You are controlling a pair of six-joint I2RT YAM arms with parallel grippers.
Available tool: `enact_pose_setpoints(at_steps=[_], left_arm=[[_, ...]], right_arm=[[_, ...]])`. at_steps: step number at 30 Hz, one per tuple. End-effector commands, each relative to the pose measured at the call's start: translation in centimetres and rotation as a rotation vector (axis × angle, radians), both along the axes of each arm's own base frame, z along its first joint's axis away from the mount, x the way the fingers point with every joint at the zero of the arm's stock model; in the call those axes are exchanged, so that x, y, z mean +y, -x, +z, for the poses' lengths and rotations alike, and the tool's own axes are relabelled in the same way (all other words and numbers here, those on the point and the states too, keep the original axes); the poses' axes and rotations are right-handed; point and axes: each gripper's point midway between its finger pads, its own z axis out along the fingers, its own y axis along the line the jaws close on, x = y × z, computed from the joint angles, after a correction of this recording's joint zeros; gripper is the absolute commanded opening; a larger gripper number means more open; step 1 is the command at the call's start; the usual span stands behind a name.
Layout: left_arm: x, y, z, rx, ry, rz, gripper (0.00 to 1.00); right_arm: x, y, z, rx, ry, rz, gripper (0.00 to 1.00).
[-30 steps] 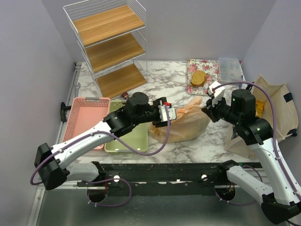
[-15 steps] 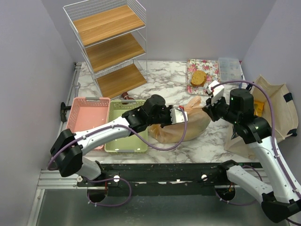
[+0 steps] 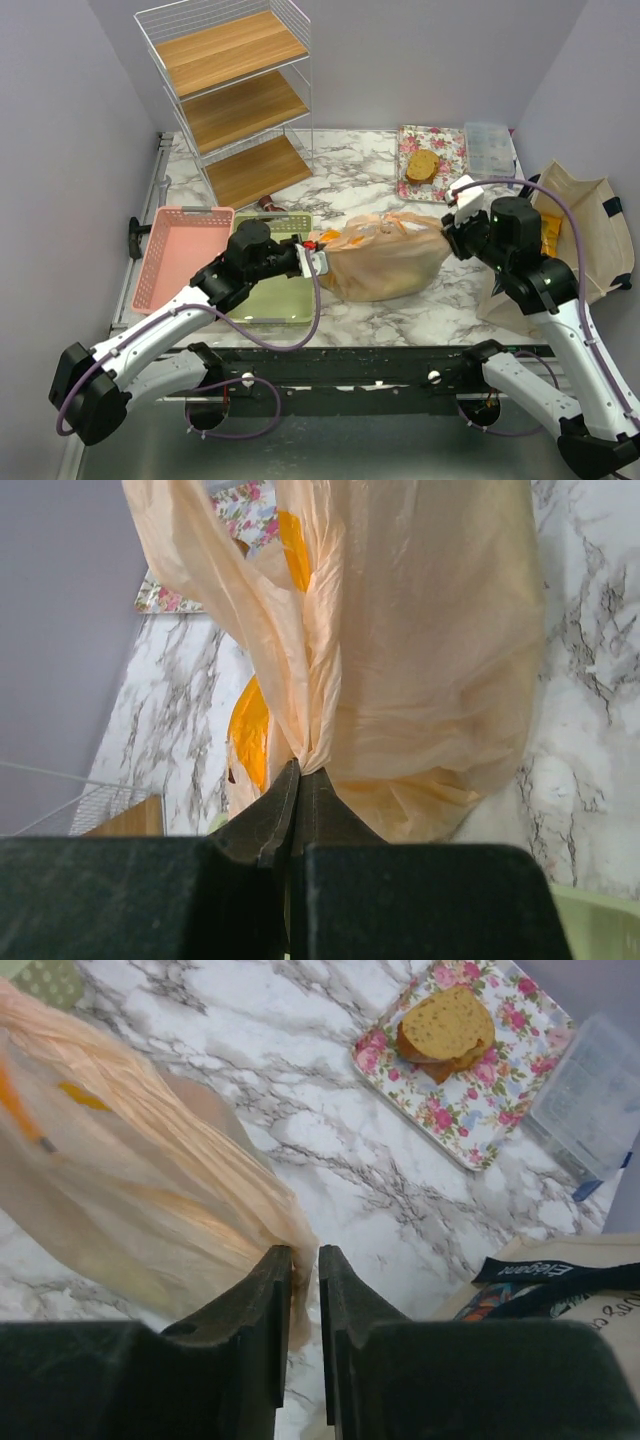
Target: Untie the knot of the grocery bags and take out the mixed food
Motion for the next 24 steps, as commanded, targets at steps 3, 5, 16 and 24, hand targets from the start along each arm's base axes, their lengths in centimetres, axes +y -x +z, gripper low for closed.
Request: enact_pose_setpoints(at_steps=[3, 5, 16, 24], left_arm=[[-0.8, 2.4, 0.5, -0.013, 0.003, -0.107, 0.0], [-1.7, 2.3, 1.5, 0.031, 0.032, -0.097, 0.0], [-2.1, 3.5, 2.4, -0.036, 0.029, -0.147, 0.0], [1.0, 5.9, -1.1, -0.234, -0.119, -0.243, 0.0]], right_arm=[[4.4, 3.9, -0.7, 0.192, -0.12, 0.268, 0.84], [6.0, 3.9, 0.3, 0.215, -0.174, 0.335, 0.89], [8.6, 1.3, -0.7, 0.314, -0.165, 0.452, 0.84], [4.7, -3.1, 1.9, 0.139, -0.07, 0.171, 0.01]])
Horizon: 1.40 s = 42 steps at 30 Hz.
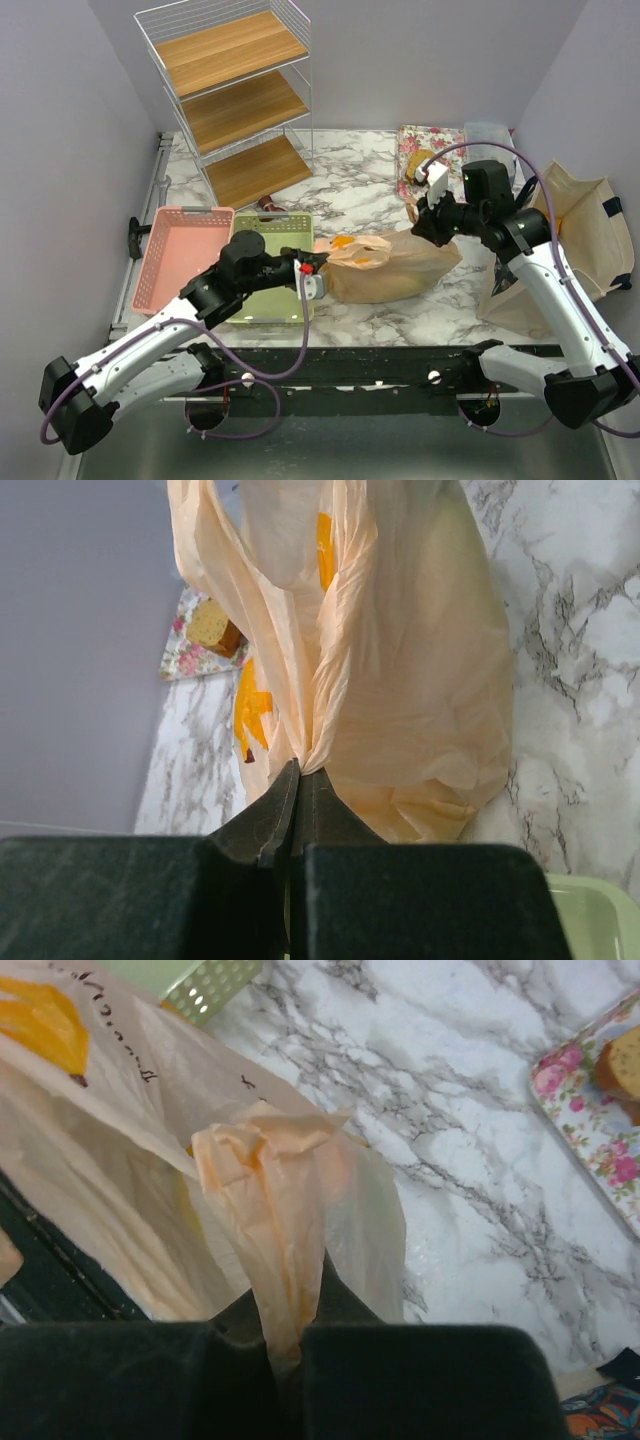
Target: Untie the knot of the grocery bags and take out the mixed food
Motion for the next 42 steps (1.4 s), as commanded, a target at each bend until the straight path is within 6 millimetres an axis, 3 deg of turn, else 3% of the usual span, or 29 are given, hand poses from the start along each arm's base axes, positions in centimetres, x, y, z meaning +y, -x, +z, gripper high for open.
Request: enact_pose_setpoints(at_steps=[1, 5, 7, 9, 10, 12, 15, 16, 18, 19, 22, 25, 27, 34, 38, 40, 42], left_arm=[[2.4, 2.6, -4.1, -0.174, -0.145, -0.113, 0.01], [4.2, 2.9, -7.9, -0.35, -0.268, -0.157, 0.02], [4.8, 2.4, -7.3, -0.38, -0.28, -0.13, 0.15], [5.4, 1.8, -4.8, -0.325, -0.231, -0.063, 0.53], [5.5, 1.7, -3.0, -0.285, -0.19, -0.031, 0.67], [5.2, 2.3, 1.9, -0.168, -0.08, 0.006, 0.75], [3.9, 5.1, 9.2, 0.01, 0.047, -0.078, 0.74], [3.1, 5.8, 10.5, 0.1, 0.072, -0.095, 0.71], [1.2, 6.5, 13.0, 0.217, 0.085, -0.111, 0.59], [0.4, 6.9, 13.4, 0.252, 0.069, -0.129, 0.45], [-2.7, 7.2, 13.0, 0.349, 0.033, -0.165, 0.12], [-5.4, 7.0, 11.7, 0.368, 0.013, -0.179, 0.02], [-6.9, 6.0, 10.6, 0.374, -0.006, -0.148, 0.0], [-9.9, -1.1, 6.9, 0.394, -0.049, 0.139, 0.0], [-9.1, -5.1, 2.6, 0.357, -0.137, 0.334, 0.0], [-7.5, -5.6, -0.3, 0.356, -0.24, 0.386, 0.05], [-5.1, -4.4, -3.0, 0.385, -0.328, 0.368, 0.13]], right_arm=[[-2.2, -3.0, 5.0, -0.199, 0.008, -0.175, 0.01], [-2.0, -3.9, 8.2, -0.249, -0.071, -0.241, 0.01], [-1.4, -3.2, 9.0, -0.249, -0.12, -0.223, 0.01], [-0.5, -1.8, 8.6, -0.218, -0.163, -0.167, 0.01], [-0.1, -1.1, 8.2, -0.195, -0.184, -0.152, 0.01], [0.0, -0.5, 6.9, -0.15, -0.197, -0.154, 0.01], [0.2, 0.3, 6.2, -0.123, -0.224, -0.154, 0.01], [0.3, 0.4, 6.3, -0.121, -0.237, -0.156, 0.01], [0.6, 0.5, 6.6, -0.114, -0.257, -0.15, 0.01], [0.7, 0.3, 6.8, -0.114, -0.268, -0.162, 0.01], [0.8, -0.2, 7.6, -0.123, -0.288, -0.178, 0.0], [0.7, -0.4, 7.8, -0.128, -0.293, -0.193, 0.01], [0.7, -0.2, 7.7, -0.124, -0.292, -0.189, 0.01], [0.5, 0.5, 7.7, -0.116, -0.291, -0.188, 0.01], [0.2, 0.6, 7.6, -0.12, -0.284, -0.198, 0.01], [-0.6, 0.3, 7.8, -0.135, -0.27, -0.243, 0.01], [-1.9, -0.2, 8.0, -0.159, -0.244, -0.304, 0.01]])
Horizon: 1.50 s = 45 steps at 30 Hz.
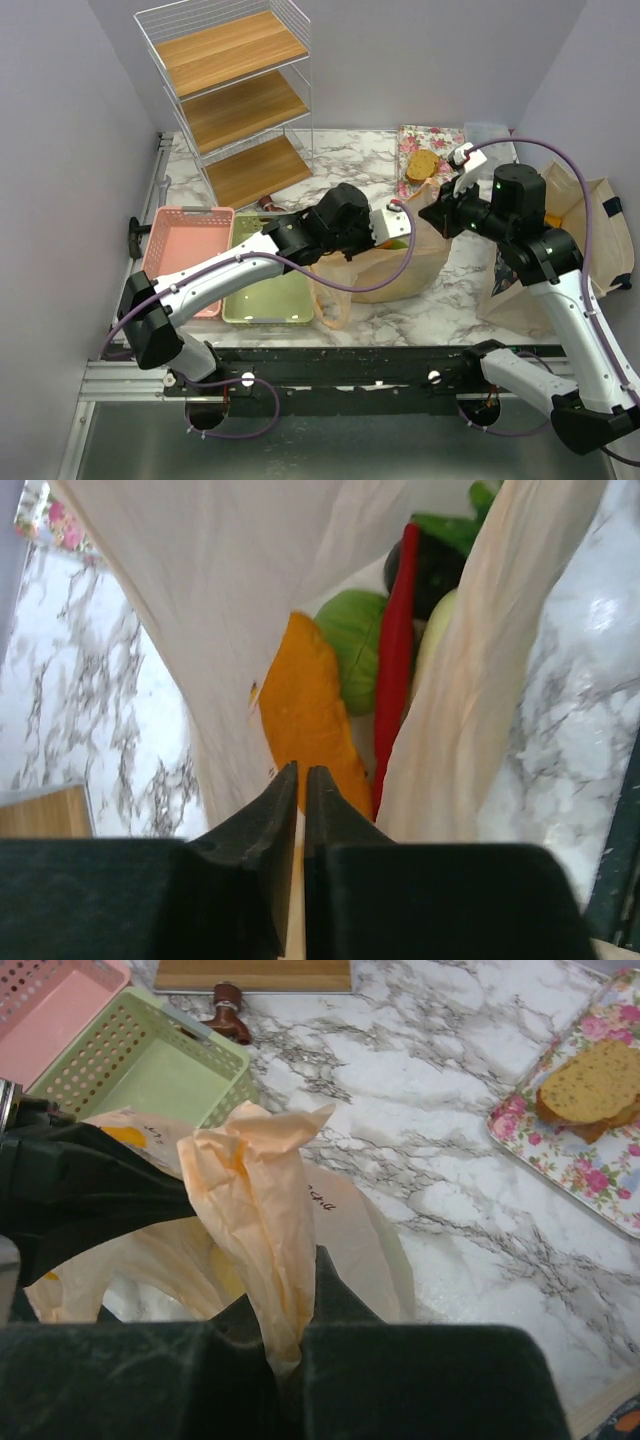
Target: Untie the knot of the grocery bags and take out the mixed food
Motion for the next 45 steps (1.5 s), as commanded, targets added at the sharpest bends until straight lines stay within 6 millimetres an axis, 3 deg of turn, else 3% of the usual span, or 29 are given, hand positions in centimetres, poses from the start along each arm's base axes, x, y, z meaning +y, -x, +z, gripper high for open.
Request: enact_pose_setpoints(at_steps=[1, 4, 7, 9, 12, 15, 18, 20, 21, 22, 24, 26, 29, 30, 32, 35, 38, 41, 44, 45], left_arm=[[5.7, 0.3, -5.2, 0.024, -0.174, 0.037, 0.22], [9.9, 3.8, -8.2, 0.088, -0.218, -0.067, 0.55], [13.2, 5.7, -10.3, 0.129, -0.293, -0.125, 0.63], [14.4, 5.9, -10.9, 0.146, -0.313, -0.116, 0.67], [14.0, 4.4, -9.7, 0.091, -0.296, -0.084, 0.73], [11.8, 1.7, -5.8, 0.017, -0.224, -0.039, 0.83], [10.1, -0.4, -2.8, -0.037, -0.192, -0.02, 0.85], [10.0, -0.7, -2.2, -0.069, -0.201, -0.048, 0.85], [10.2, -0.4, -2.6, -0.079, -0.215, -0.081, 0.85], [10.5, 0.2, -3.3, -0.079, -0.23, -0.117, 0.85], [11.8, 1.7, -6.2, -0.051, -0.287, -0.182, 0.85], [13.4, 3.6, -10.0, 0.009, -0.356, -0.238, 0.84], [15.9, 6.1, -15.2, 0.105, -0.477, -0.305, 0.83], [16.6, 6.6, -16.3, 0.126, -0.511, -0.318, 0.82], [16.9, 7.1, -16.8, 0.139, -0.531, -0.328, 0.85], [15.2, 7.7, -13.9, 0.099, -0.408, -0.362, 0.9], [12.8, 8.1, -9.9, 0.026, -0.263, -0.392, 0.93], [10.3, 9.0, -5.4, -0.025, -0.111, -0.438, 0.98], [8.0, 9.8, -1.6, -0.08, 0.014, -0.465, 0.98], [7.3, 10.1, -0.7, -0.087, 0.052, -0.469, 0.92]], right_arm=[[-2.6, -0.5, 1.2, -0.044, 0.034, -0.128, 0.01], [-4.2, -0.7, 1.5, -0.072, 0.064, -0.203, 0.01], [-5.9, -1.0, 1.6, -0.095, 0.099, -0.283, 0.01], [-6.7, -1.3, 1.8, -0.116, 0.115, -0.322, 0.01], [-7.9, -2.2, 3.0, -0.16, 0.12, -0.394, 0.01], [-7.8, -3.2, 5.8, -0.219, 0.093, -0.4, 0.01], [-7.6, -4.1, 8.6, -0.271, 0.082, -0.4, 0.01], [-7.6, -3.9, 9.7, -0.295, 0.08, -0.393, 0.01], [-7.4, -3.6, 9.3, -0.285, 0.091, -0.373, 0.01], [-7.4, -3.1, 8.3, -0.26, 0.105, -0.355, 0.01], [-7.6, -2.0, 3.8, -0.147, 0.162, -0.337, 0.01], [-7.1, 0.1, -2.3, -0.003, 0.236, -0.235, 0.01], [-7.9, 3.7, -11.1, 0.229, 0.375, -0.139, 0.01], [-8.4, 4.8, -13.0, 0.288, 0.413, -0.122, 0.01], [-8.8, 6.3, -14.4, 0.324, 0.445, -0.09, 0.01], [-7.5, 7.1, -12.3, 0.255, 0.362, -0.047, 0.01], [-6.0, 7.5, -9.1, 0.162, 0.272, 0.01, 0.01], [-5.6, 7.3, -7.5, 0.102, 0.24, 0.012, 0.01], [-5.8, 6.8, -6.3, 0.042, 0.225, -0.018, 0.03], [-5.8, 6.7, -5.7, 0.02, 0.216, -0.021, 0.03]])
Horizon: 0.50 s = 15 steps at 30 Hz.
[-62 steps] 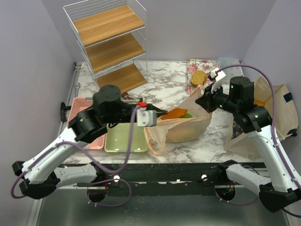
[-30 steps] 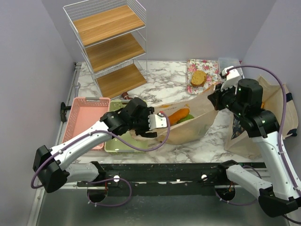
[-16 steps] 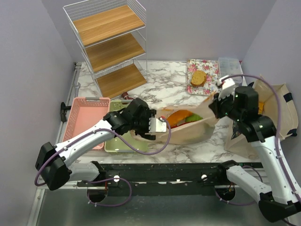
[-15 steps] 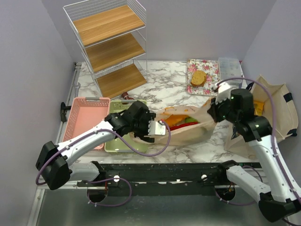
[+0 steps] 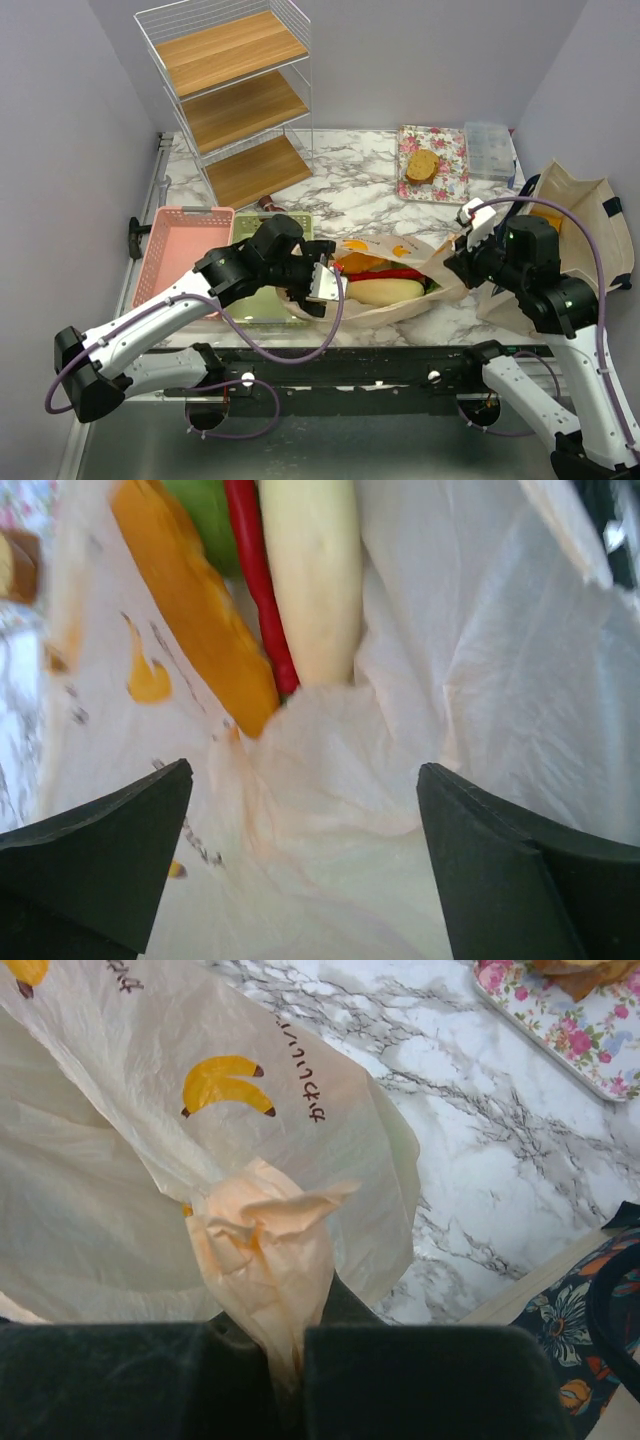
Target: Untie the knot of the grocery bags and take out the mixed food
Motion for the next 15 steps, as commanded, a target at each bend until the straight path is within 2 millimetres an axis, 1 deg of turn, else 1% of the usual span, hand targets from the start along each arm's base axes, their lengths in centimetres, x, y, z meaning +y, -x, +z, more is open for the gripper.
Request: enact_pose_setpoints(at_steps=[1, 2, 3, 5, 6, 7, 9, 11, 12, 13, 14, 15], left_arm=[[-4.1, 2.5, 5.7, 0.023, 0.221, -0.095, 0.83], [-4.7, 2.7, 6.3, 0.023, 0.241, -0.109, 0.68], [-5.6, 2.9, 6.4, 0.03, 0.254, -0.116, 0.54], [-7.1, 2.4, 6.2, 0.049, 0.257, -0.09, 0.35], [-7.8, 1.9, 5.9, 0.055, 0.25, -0.073, 0.29], [-8.5, 1.7, 5.5, 0.062, 0.243, -0.064, 0.26], [-9.8, 1.2, 4.3, 0.038, 0.224, -0.059, 0.22], [-10.8, 1.2, 2.8, 0.005, 0.198, -0.084, 0.2], [-11.3, 1.1, 1.8, -0.017, 0.185, -0.096, 0.2], [-11.6, 0.6, 0.8, -0.041, 0.167, -0.084, 0.21], [-12.0, -0.1, -0.3, -0.049, 0.143, -0.056, 0.24], [-12.3, -1.3, -0.9, -0.056, 0.135, -0.004, 0.27]], right_arm=[[0.0, -0.4, 1.7, -0.072, -0.02, -0.001, 0.03], [0.1, -0.4, 2.1, -0.088, -0.032, -0.002, 0.04], [0.1, -0.4, 2.4, -0.101, -0.04, -0.004, 0.04], [0.2, -0.3, 2.8, -0.114, -0.051, -0.004, 0.04], [0.2, -0.3, 2.9, -0.117, -0.05, -0.004, 0.04], [0.0, -0.2, 2.9, -0.12, -0.048, -0.01, 0.05], [-0.3, -0.3, 3.1, -0.133, -0.045, -0.029, 0.05], [-0.6, -0.5, 3.7, -0.161, -0.053, -0.053, 0.05], [-0.6, -0.5, 4.1, -0.175, -0.064, -0.068, 0.05], [-0.7, -0.7, 4.6, -0.205, -0.073, -0.078, 0.06], [-0.9, -0.8, 5.0, -0.227, -0.082, -0.089, 0.06], [-1.1, -1.0, 5.5, -0.251, -0.092, -0.109, 0.06]])
